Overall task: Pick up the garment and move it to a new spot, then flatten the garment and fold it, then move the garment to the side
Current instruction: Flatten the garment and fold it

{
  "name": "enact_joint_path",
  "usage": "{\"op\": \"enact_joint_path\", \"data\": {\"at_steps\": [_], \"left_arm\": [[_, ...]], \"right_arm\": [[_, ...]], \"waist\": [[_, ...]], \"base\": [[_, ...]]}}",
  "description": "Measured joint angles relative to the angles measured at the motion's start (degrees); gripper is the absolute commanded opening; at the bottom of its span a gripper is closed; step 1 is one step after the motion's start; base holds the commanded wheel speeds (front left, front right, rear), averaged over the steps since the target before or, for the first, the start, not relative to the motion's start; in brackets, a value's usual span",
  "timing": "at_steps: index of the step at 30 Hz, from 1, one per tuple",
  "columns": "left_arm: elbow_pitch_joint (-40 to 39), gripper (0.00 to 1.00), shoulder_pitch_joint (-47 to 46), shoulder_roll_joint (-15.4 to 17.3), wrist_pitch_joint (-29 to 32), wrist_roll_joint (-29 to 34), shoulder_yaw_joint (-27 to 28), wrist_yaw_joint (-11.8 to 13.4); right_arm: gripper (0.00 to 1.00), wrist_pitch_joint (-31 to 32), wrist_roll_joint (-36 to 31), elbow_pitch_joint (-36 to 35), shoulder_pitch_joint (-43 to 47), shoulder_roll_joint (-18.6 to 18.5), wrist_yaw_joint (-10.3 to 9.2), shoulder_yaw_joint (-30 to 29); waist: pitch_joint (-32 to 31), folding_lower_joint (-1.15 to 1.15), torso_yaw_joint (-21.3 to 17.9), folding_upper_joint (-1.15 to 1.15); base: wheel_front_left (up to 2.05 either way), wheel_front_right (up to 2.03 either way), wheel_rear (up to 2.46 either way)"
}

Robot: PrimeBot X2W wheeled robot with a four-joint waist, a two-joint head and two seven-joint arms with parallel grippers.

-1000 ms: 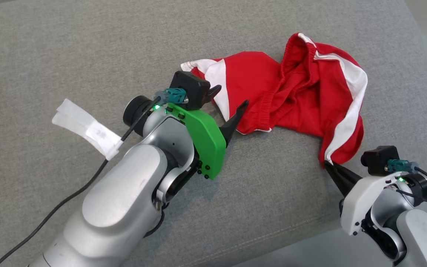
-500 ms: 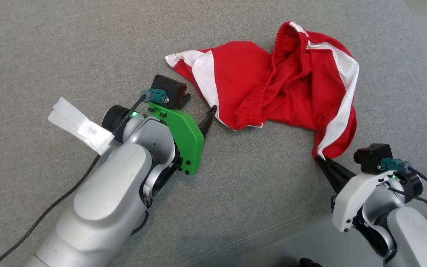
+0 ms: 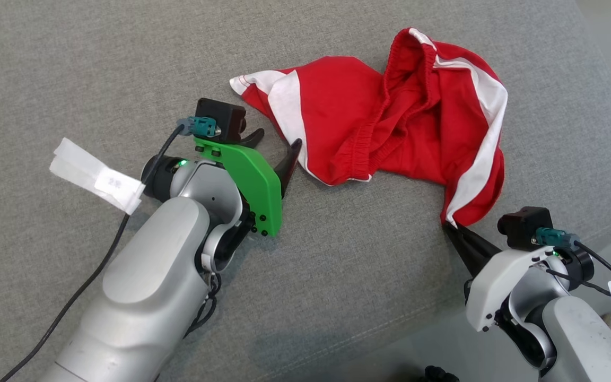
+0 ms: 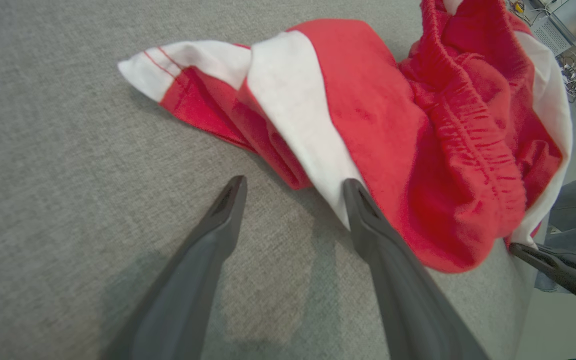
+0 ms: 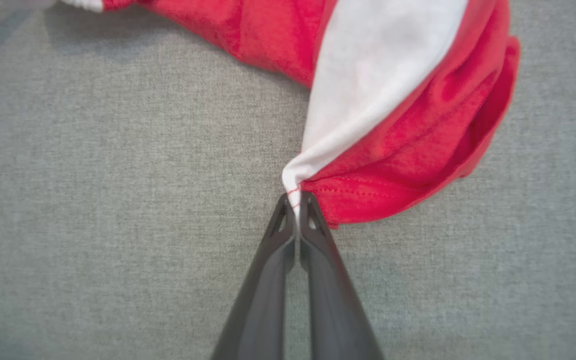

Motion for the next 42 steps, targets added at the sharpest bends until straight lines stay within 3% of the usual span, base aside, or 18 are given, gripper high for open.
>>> {"op": "enact_joint_path", "data": {"at_steps": [13,15,16,25,32,42], "left_arm": [[3.19,1.00,-0.32,-0.98,-2.30,-2.13,-0.21,0.32],[3.23,0.19,-0.32,-1.05,-2.70,-2.45,-0.33,-0.22],[3.32,0.00,-0.32,-1.05,-2.93,-2.48,-0.41,-0.58],[1.20,0.00,-1.27,-1.18,-8.28,-3.79,0.63,-3.94],[-2.53,0.00,1.49,-0.91,-10.81,-7.00,4.10,-4.35],[-5.95,0.00,13.46,6.21,-12.61,-9.83,9.07,-2.76]], "right_arm": [[0.00,-1.33,0.00,1.56,-0.59,0.88,0.00,0.87],[0.00,-1.51,0.00,1.81,-0.66,0.99,0.00,0.97],[0.00,-1.57,0.00,1.96,-0.70,1.03,0.00,0.97],[0.00,-2.33,0.00,4.11,-0.60,0.25,0.00,0.05],[0.00,-2.31,-0.73,4.79,0.05,-2.47,0.00,-0.34],[0.00,-0.69,-3.02,4.34,0.08,-6.21,0.02,2.98]], "waist": [[-0.01,0.00,-1.18,0.00],[-0.06,0.00,-1.25,0.00],[-0.10,0.00,-1.25,0.00],[-1.86,0.00,0.72,0.00],[-3.54,0.00,3.37,0.00],[-6.28,0.00,10.05,0.00]], "base": [[0.00,0.00,0.00],[0.00,0.00,0.00],[0.00,0.00,0.00],[0.00,0.00,0.00],[0.00,0.00,0.00],[0.00,0.00,0.00]]}}
